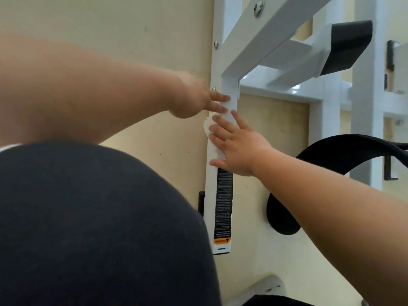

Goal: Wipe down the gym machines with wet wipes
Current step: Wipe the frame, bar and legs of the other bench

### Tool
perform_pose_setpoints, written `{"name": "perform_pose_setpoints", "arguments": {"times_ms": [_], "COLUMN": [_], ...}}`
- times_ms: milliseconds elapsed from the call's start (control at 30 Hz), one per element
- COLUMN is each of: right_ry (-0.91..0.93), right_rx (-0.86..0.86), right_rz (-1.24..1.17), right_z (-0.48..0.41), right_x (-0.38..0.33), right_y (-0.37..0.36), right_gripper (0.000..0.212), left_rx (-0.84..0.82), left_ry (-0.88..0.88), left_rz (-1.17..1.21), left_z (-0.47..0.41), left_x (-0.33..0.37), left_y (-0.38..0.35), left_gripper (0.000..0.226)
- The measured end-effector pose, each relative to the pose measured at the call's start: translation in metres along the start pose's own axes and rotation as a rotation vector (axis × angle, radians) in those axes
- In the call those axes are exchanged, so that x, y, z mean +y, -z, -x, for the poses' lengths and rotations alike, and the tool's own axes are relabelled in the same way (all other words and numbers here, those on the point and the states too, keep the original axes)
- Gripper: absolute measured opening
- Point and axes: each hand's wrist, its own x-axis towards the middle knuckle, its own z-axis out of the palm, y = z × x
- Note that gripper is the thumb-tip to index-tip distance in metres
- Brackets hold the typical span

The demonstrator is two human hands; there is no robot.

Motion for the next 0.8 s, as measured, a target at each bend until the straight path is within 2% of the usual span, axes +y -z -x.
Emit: {"name": "perform_pose_setpoints", "arguments": {"times_ms": [200,300,400,467,533,667,800], "right_ry": [0.249,0.362,0.439,0.395,0.278,0.039,-0.085], "right_rx": [0.104,0.045,0.008,0.041,0.079,-0.003,0.021], "right_rz": [-0.165,-0.173,-0.115,-0.078,-0.046,0.115,0.106], "right_z": [0.056,0.080,0.077,0.060,0.037,-0.009,-0.030], "right_x": [-0.073,-0.093,-0.080,-0.061,-0.038,0.014,0.037], "right_y": [-0.057,-0.074,-0.071,-0.059,-0.043,0.002,0.021], "right_gripper": [0.084,0.080,0.076,0.075,0.075,0.081,0.085], "left_rx": [0.085,0.126,0.148,0.156,0.155,0.119,0.080], "left_ry": [-0.013,-0.012,0.003,0.033,0.070,0.059,0.075], "left_rz": [0.083,0.117,0.142,0.167,0.191,0.097,0.064], "left_z": [0.001,0.002,0.000,-0.001,-0.002,-0.002,0.001], "left_x": [-0.002,-0.002,-0.003,-0.009,-0.017,-0.028,-0.035], "left_y": [-0.016,-0.021,-0.020,-0.018,-0.012,0.002,0.007], "left_gripper": [0.107,0.106,0.107,0.106,0.106,0.102,0.102]}}
